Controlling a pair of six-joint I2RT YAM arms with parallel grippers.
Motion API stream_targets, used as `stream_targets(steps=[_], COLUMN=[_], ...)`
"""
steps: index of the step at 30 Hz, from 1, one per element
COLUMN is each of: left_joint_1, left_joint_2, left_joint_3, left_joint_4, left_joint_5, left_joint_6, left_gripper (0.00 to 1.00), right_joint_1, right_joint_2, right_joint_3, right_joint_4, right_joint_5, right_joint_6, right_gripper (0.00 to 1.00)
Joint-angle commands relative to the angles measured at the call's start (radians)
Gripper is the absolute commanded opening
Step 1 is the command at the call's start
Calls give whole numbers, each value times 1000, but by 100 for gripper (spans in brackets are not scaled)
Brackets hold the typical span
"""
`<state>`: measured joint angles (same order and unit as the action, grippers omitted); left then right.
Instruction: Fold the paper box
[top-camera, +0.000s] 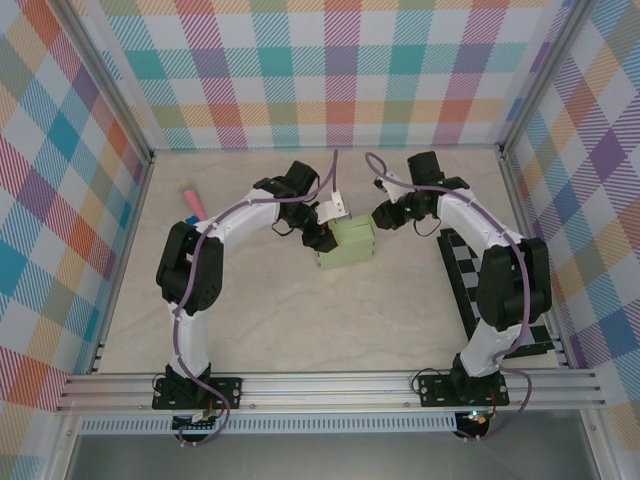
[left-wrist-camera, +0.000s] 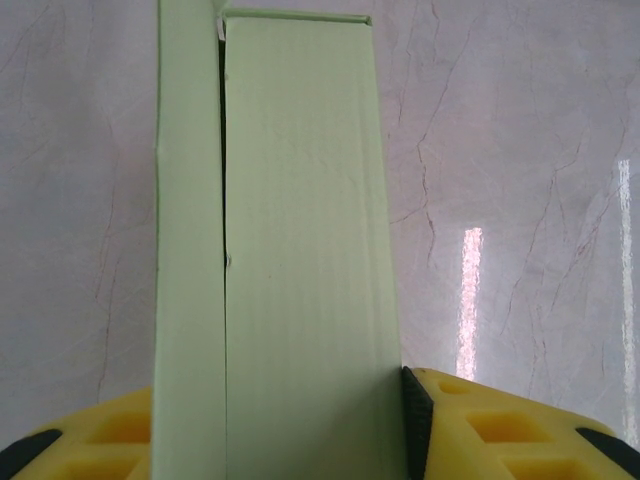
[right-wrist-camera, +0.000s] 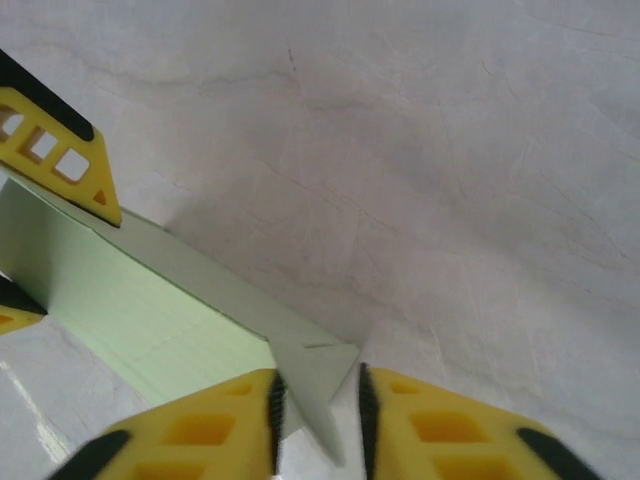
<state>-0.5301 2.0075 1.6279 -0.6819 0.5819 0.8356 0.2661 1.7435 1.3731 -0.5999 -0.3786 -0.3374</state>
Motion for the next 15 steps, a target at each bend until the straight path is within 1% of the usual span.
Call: stream_targets(steps=[1, 3, 4, 8, 10, 13, 15], left_joint_1=[-8, -7, -4, 2, 2, 2, 3], left_joint_2=[22, 24, 25, 21, 22, 23, 20], left_joint_3=[23, 25, 25, 27, 33, 38, 34], left_joint_4=[-40, -39, -29, -7, -8, -11, -10], left_joint_5=[4, 2, 5, 29, 29, 26, 23], left_joint_6=[19, 15, 0, -29, -35, -37, -37], left_gripper=[47, 47, 47, 47, 47, 47, 47], right_joint_1=[11, 14, 16, 42, 60, 84, 90], right_joint_2=[8, 7, 4, 5, 13, 9, 4], right_joint_3=[34, 34, 35, 58, 74, 70, 56], right_joint_4=[-8, -15, -20, -60, -75, -87, -79], right_joint_5=[-37, -40, -36, 9, 53, 125, 134], right_joint_6=[-8, -2, 1, 32, 81, 164, 206], right_gripper=[18, 15, 15, 12, 8, 8, 8])
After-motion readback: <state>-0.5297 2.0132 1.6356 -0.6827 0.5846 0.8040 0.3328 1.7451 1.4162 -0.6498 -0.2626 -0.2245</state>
